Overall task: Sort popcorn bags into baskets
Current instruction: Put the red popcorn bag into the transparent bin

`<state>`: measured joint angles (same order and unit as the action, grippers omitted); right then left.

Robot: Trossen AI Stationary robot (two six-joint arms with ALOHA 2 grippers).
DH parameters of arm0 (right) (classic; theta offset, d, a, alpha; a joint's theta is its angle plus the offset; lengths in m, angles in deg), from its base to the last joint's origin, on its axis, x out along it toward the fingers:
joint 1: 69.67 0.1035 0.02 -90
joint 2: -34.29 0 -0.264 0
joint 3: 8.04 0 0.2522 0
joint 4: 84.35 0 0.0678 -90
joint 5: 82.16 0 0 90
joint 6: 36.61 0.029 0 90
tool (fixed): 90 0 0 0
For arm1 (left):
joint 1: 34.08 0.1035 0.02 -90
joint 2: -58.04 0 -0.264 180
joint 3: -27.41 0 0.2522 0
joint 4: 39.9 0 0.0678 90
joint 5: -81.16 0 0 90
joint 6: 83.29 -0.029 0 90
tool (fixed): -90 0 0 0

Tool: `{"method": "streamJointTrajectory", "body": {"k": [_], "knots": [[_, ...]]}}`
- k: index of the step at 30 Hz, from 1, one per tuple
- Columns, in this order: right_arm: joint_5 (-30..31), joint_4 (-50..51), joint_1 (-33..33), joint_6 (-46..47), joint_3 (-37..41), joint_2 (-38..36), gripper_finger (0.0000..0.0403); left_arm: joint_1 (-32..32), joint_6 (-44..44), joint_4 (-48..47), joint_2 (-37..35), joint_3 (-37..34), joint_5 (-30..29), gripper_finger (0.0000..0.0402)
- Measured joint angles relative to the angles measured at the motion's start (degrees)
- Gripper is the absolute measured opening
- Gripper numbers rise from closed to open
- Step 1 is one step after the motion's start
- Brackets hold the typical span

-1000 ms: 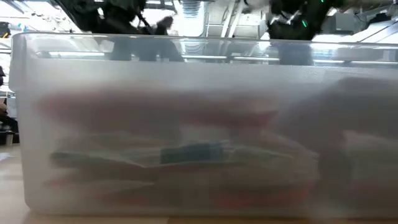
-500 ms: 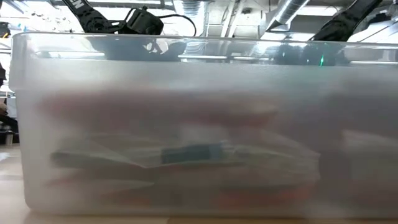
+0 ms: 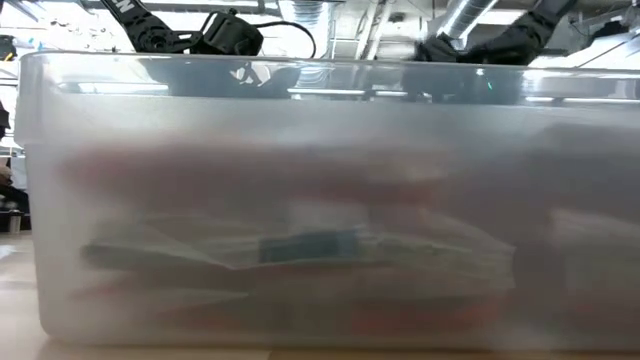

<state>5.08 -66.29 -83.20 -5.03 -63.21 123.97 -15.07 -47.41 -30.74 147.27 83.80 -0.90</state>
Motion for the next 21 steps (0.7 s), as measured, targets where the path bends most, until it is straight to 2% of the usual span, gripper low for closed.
{"method": "streamJointTrajectory", "body": {"k": [5,11,17,21], "knots": [[-1.3,0.8,1.6,-1.4,-5.5,-1.3,0.0108,-0.4,0.5,-0.8,0.0,0.0,-1.7,0.0134],[-1.0,9.9,1.6,0.4,-6.6,-9.3,0.0108,-2.6,1.4,0.8,3.8,0.2,-4.1,0.0162],[0.4,21.7,1.5,0.6,-6.6,-17.9,0.0108,-5.8,1.9,-0.5,13.6,7.8,-3.7,0.02],[3.2,27.2,2.3,1.1,-6.6,-22.1,0.0108,-6.5,0.5,-5.5,19.8,15.5,-3.3,0.0227]]}}
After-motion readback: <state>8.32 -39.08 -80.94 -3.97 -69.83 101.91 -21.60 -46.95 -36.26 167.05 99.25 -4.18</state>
